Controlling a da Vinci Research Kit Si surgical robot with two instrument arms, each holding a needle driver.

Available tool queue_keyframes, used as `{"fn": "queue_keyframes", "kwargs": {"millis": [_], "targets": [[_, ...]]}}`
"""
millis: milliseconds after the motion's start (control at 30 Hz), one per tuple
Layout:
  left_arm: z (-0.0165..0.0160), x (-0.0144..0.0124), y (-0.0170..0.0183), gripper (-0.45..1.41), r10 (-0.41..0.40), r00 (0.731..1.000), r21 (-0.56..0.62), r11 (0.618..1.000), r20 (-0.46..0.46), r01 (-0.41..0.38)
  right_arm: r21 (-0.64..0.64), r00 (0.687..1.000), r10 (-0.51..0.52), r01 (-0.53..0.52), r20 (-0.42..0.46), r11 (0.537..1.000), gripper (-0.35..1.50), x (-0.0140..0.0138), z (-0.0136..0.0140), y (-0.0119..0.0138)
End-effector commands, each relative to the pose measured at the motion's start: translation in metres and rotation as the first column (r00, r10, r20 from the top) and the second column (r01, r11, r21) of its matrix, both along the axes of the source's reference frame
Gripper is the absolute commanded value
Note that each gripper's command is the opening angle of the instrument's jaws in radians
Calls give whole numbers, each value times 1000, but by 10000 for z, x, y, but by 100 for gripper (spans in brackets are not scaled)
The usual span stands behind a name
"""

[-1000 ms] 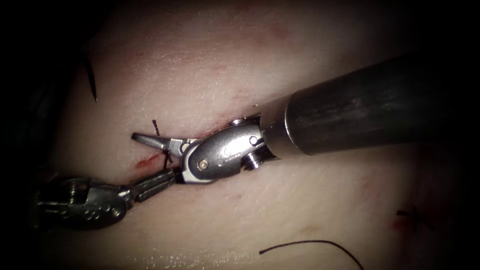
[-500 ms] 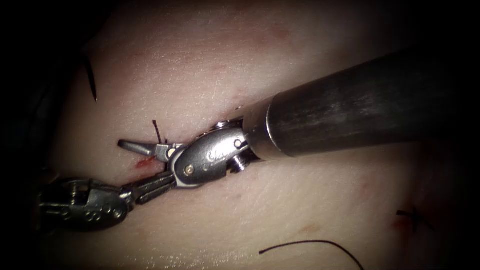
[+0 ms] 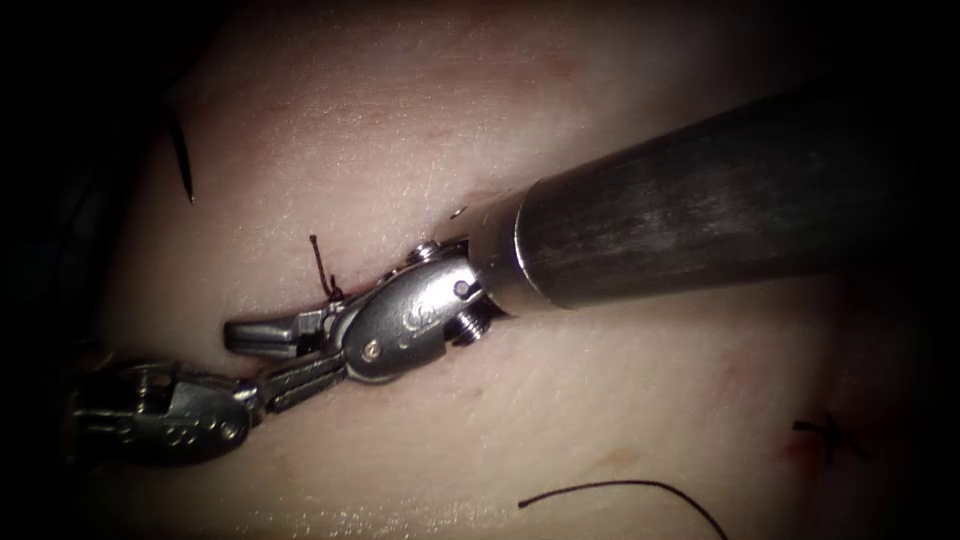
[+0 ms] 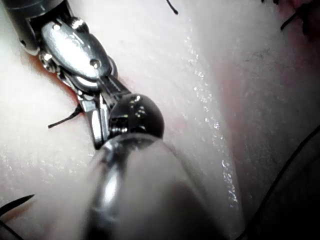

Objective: Wound Closure

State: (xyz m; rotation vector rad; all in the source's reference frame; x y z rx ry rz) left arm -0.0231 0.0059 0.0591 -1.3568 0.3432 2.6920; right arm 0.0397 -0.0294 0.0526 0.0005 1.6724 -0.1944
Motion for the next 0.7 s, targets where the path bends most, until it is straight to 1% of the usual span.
{"fn": "queue_keyframes", "kwargs": {"millis": [33,67,100,133,233,267,300,333,400,467,533,633,700], "targets": [[4,-5,-7,-45,2,1000,2,1000,3,-2,22,1000,1,-1,10,1000,26,0,2,-7],[3,-3,-8,-45,4,1000,2,1000,4,-4,47,1000,1,-2,19,999,68,-3,0,-7],[0,2,-11,-45,9,1000,2,1000,7,-9,74,999,4,-6,34,997,109,-13,-3,-6],[-1,5,-13,-45,12,1000,2,1000,9,-12,82,999,3,-6,36,997,115,-18,-5,-5],[-5,16,-16,-45,24,1000,4,1000,13,-24,89,999,6,-10,50,996,120,-38,-10,-3],[-5,28,-16,-45,22,1000,0,1000,10,-22,96,998,18,-24,63,995,123,-53,-14,-1],[-5,33,-15,-45,20,1000,4,1000,13,-20,102,998,26,-33,64,994,123,-60,-16,1],[-2,47,-12,-45,17,999,17,1000,28,-17,119,997,52,-59,61,991,125,-77,-21,5],[2,61,-8,-45,5,999,32,999,44,-6,135,995,80,-87,58,987,125,-94,-25,8],[7,73,-4,-45,-6,999,36,999,50,4,150,994,91,-99,62,984,123,-108,-28,9],[13,85,-1,-45,-35,998,51,998,52,32,156,992,104,-113,68,981,121,-122,-31,8],[24,102,3,-45,-69,996,62,996,49,66,156,990,112,-125,86,980,116,-138,-31,4],[29,107,3,-45,-79,996,69,995,43,76,155,989,118,-130,88,979,115,-143,-31,2]]}}
